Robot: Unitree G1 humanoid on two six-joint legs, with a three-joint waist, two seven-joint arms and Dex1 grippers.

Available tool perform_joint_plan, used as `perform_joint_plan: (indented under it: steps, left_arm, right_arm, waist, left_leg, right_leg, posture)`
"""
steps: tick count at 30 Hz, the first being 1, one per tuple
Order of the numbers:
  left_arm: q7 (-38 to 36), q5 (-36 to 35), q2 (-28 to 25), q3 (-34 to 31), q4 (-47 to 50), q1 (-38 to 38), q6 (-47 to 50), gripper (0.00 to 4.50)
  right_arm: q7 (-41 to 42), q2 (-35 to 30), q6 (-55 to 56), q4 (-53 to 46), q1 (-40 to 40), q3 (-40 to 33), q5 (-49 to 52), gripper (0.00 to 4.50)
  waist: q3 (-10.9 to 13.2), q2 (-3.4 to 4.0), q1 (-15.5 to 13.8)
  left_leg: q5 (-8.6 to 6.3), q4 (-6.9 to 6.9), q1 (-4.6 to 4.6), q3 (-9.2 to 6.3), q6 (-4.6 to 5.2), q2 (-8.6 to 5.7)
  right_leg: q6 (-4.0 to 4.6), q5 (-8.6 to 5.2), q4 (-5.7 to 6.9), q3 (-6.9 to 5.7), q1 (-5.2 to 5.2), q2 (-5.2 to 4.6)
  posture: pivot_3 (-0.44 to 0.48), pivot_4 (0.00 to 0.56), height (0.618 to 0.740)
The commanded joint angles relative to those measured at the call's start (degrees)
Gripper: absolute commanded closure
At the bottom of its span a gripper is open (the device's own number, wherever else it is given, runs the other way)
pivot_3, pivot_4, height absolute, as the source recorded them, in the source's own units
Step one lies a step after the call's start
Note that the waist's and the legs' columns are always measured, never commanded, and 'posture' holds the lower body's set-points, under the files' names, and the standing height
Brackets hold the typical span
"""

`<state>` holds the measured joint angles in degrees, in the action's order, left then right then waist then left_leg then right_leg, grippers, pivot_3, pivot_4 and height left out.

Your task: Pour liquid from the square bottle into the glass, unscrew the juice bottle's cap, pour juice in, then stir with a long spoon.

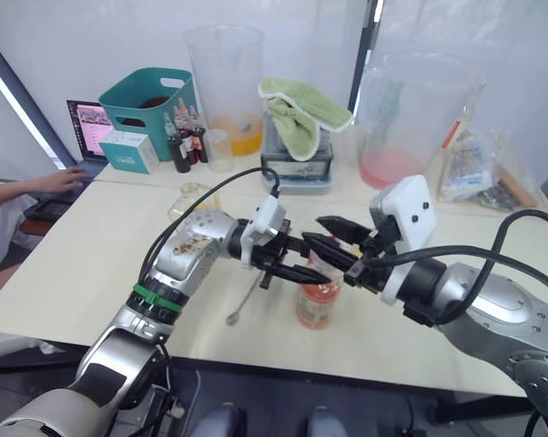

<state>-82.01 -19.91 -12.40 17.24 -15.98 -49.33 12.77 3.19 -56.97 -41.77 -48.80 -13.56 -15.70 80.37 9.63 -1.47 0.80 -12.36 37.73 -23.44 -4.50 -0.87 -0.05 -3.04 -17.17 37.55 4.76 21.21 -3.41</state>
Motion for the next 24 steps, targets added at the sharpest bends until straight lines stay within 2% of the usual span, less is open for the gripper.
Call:
perform_joint_plan:
  steps: [1, 5, 9, 21, 22, 23, 24]
  left_arm:
    - [-0.37, 1.51, -0.39, 1.41, -1.4, 0.55, 0.48, 3.18]
    - [-0.41, 1.48, 0.01, 1.39, -2.01, 0.2, 0.26, 3.18]
    - [-0.68, 1.35, 0.2, 1.55, -1.98, 0.17, 0.34, 3.18]
    - [-0.71, 1.35, 0.23, 1.5, -2.04, -0.05, 0.52, 3.18]
    - [-0.71, 1.33, 0.21, 1.49, -1.99, -0.04, 0.55, 3.18]
    - [-0.69, 1.32, 0.21, 1.48, -1.95, -0.03, 0.58, 3.18]
    - [-0.68, 1.31, 0.21, 1.48, -1.93, -0.03, 0.6, 3.18]
  right_arm:
    - [-1.43, -1.06, 1.3, -2.84, 2.07, -4.02, 3.69, 1.2]
    - [-3.06, -1.64, 1.4, -3.68, 4.5, -4.99, 3.77, 0.04]
    - [-5.3, -1.4, 0.03, -4.49, 6.67, -2.01, -2.2, 0.04]
    - [-6.57, 0.87, 1.04, -3.9, 6.08, 0.98, -4.29, 0.04]
    - [-6.61, 1.05, 0.99, -3.81, 5.92, 1.17, -4.52, 0.55]
    - [-6.58, 1.2, 0.96, -3.78, 5.82, 1.27, -4.78, 0.79]
    - [-6.57, 1.32, 0.93, -3.75, 5.74, 1.32, -4.91, 1.24]
  waist:
    - [0.0, 0.0, 0.0]
    - [0.0, 0.0, 0.03]
    - [0.0, 0.0, 0.0]
    - [0.0, 0.0, 0.0]
    - [0.0, 0.0, 0.0]
    - [0.0, 0.0, 0.0]
    - [0.0, 0.0, 0.0]
  left_leg:
    - [0.0, 0.0, -0.01, 0.0, 0.0, 0.0]
    - [0.0, 0.0, 0.0, 0.0, 0.0, 0.0]
    - [0.0, 0.0, 0.0, 0.01, 0.0, 0.0]
    - [0.0, 0.0, 0.0, 0.01, 0.0, 0.0]
    - [0.0, 0.0, -0.01, 0.01, 0.0, -0.01]
    - [0.0, 0.0, -0.01, 0.01, 0.0, 0.0]
    - [0.0, 0.0, 0.0, 0.01, 0.0, 0.0]
  right_leg:
    - [0.0, 0.0, 0.0, 0.0, 0.0, 0.0]
    - [0.0, 0.0, -0.01, 0.0, 0.0, 0.0]
    - [-0.01, -0.01, -0.02, 0.01, 0.0, 0.0]
    - [-0.01, -0.01, -0.04, 0.01, 0.0, 0.0]
    - [-0.01, -0.01, -0.04, 0.01, 0.0, 0.0]
    - [-0.01, -0.01, -0.04, 0.01, 0.0, 0.0]
    - [-0.01, -0.01, -0.04, 0.01, 0.0, 0.0]
  posture:
    - [0.0, 0.15, 0.74]
    - [0.0, 0.15, 0.74]
    - [0.0, 0.15, 0.74]
    - [0.0, 0.15, 0.74]
    - [0.0, 0.15, 0.74]
    - [0.0, 0.15, 0.74]
    - [0.0, 0.15, 0.74]
